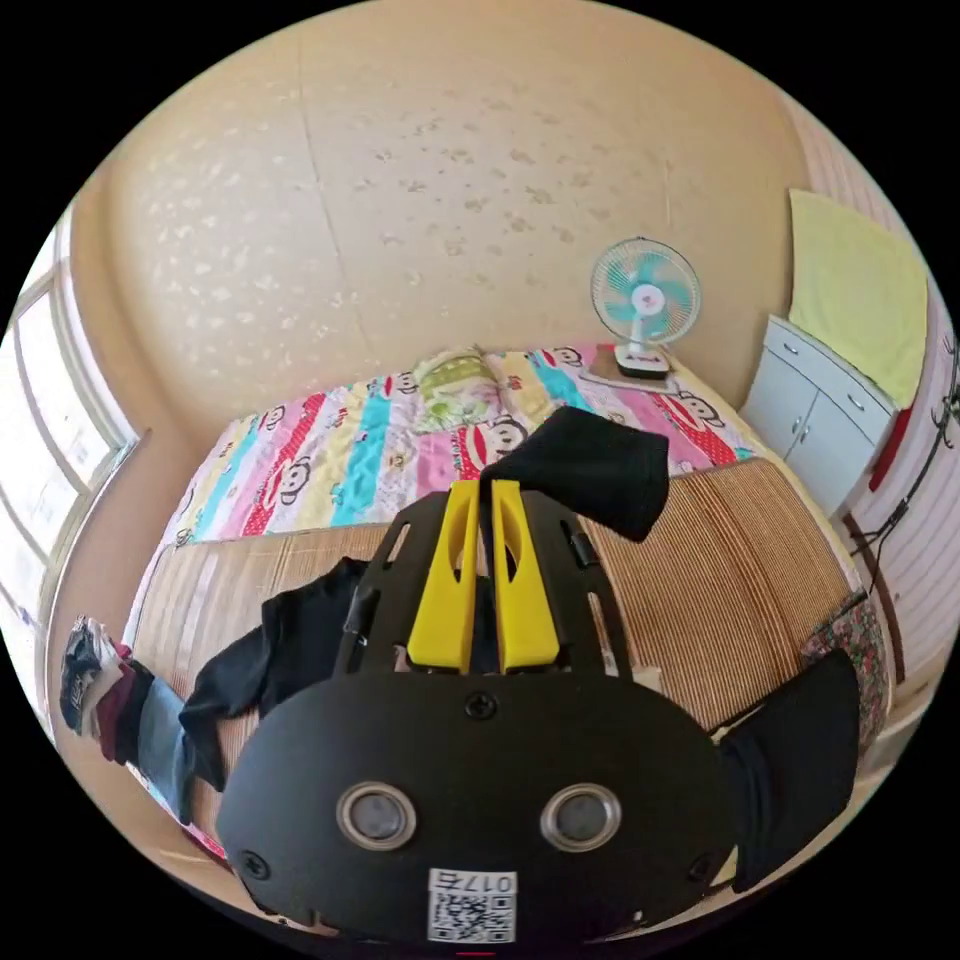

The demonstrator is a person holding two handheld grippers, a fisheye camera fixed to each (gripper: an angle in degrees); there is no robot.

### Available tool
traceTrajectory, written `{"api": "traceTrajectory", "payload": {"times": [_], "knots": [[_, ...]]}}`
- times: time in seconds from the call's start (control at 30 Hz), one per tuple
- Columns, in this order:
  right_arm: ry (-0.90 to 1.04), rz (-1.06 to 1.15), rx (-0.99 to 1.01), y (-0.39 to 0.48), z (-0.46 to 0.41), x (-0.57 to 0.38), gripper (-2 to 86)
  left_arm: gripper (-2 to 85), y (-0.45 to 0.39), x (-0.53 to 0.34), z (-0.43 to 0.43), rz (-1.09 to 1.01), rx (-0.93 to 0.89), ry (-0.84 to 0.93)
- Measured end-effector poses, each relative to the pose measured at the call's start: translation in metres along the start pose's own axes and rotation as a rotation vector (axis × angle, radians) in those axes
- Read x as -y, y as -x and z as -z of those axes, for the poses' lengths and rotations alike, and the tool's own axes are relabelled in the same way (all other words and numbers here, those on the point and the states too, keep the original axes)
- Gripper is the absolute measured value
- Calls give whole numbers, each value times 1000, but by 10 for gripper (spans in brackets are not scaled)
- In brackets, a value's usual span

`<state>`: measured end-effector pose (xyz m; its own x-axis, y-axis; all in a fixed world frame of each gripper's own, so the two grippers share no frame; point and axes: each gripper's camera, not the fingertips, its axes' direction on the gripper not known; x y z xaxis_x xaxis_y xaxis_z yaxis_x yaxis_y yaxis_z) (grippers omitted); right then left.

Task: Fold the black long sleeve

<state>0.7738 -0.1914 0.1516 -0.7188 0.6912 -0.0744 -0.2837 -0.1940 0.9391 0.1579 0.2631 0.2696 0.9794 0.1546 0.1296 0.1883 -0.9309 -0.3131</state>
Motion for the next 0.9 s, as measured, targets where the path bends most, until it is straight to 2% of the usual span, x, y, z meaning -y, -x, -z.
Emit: {"api": "traceTrajectory", "payload": {"times": [0.07,0.17,0.27,0.3,0.33,0.43,0.5,0.63,0.73,0.9], "knots": [[-42,100,100,69,-8,-22,27,42,11,-5,17,-5,-96,-35],[-10,294,219,168,-50,-85,25,47,28,-9,44,18,-131,-78],[199,433,266,231,-123,-169,23,50,54,-9,76,61,-131,-132],[353,462,284,242,-158,-202,19,51,61,-8,83,72,-132,-145],[500,445,284,242,-188,-230,13,51,74,-7,97,96,-132,-172],[634,331,326,207,-216,-264,10,52,107,2,133,147,-123,-257],[624,297,298,181,-215,-265,11,59,122,13,153,168,-121,-315],[506,228,98,112,-212,-233,29,87,147,55,182,211,-164,-416],[454,124,-38,60,-234,-196,60,111,153,92,180,239,-196,-409],[451,-8,-147,4,-301,-151,89,102,145,131,159,271,-112,-332]]}}
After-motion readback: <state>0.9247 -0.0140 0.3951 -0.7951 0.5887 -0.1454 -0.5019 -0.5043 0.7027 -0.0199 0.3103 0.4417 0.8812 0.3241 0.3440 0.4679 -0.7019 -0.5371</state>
